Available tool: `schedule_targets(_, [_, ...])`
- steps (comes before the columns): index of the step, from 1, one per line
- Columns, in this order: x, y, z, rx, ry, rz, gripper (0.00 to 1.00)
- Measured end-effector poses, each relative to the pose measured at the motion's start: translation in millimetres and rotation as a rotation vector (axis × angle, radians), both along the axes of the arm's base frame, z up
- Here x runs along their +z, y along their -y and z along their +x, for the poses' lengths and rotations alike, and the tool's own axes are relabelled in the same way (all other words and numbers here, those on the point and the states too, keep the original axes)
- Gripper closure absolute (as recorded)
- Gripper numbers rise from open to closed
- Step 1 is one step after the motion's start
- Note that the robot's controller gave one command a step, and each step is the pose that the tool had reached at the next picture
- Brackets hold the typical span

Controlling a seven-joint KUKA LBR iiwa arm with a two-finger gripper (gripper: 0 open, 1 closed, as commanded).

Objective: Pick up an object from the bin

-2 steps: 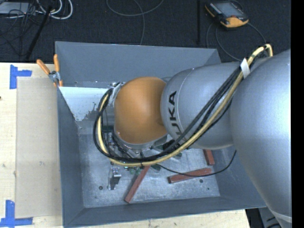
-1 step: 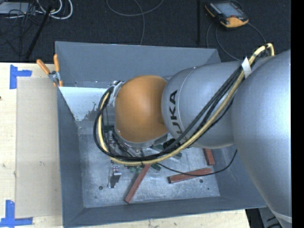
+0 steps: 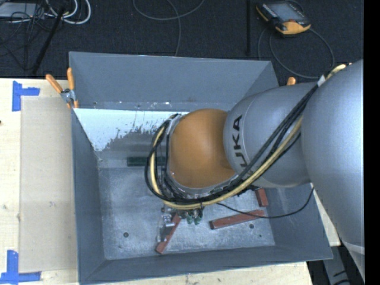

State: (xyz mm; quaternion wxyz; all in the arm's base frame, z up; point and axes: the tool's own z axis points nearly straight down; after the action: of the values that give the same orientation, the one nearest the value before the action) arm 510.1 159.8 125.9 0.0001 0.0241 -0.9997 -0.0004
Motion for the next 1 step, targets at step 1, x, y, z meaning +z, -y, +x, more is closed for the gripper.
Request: schedule_targets(1, [-16.3, 37.9, -0.6, 0.200, -0.005, -0.004, 0.00])
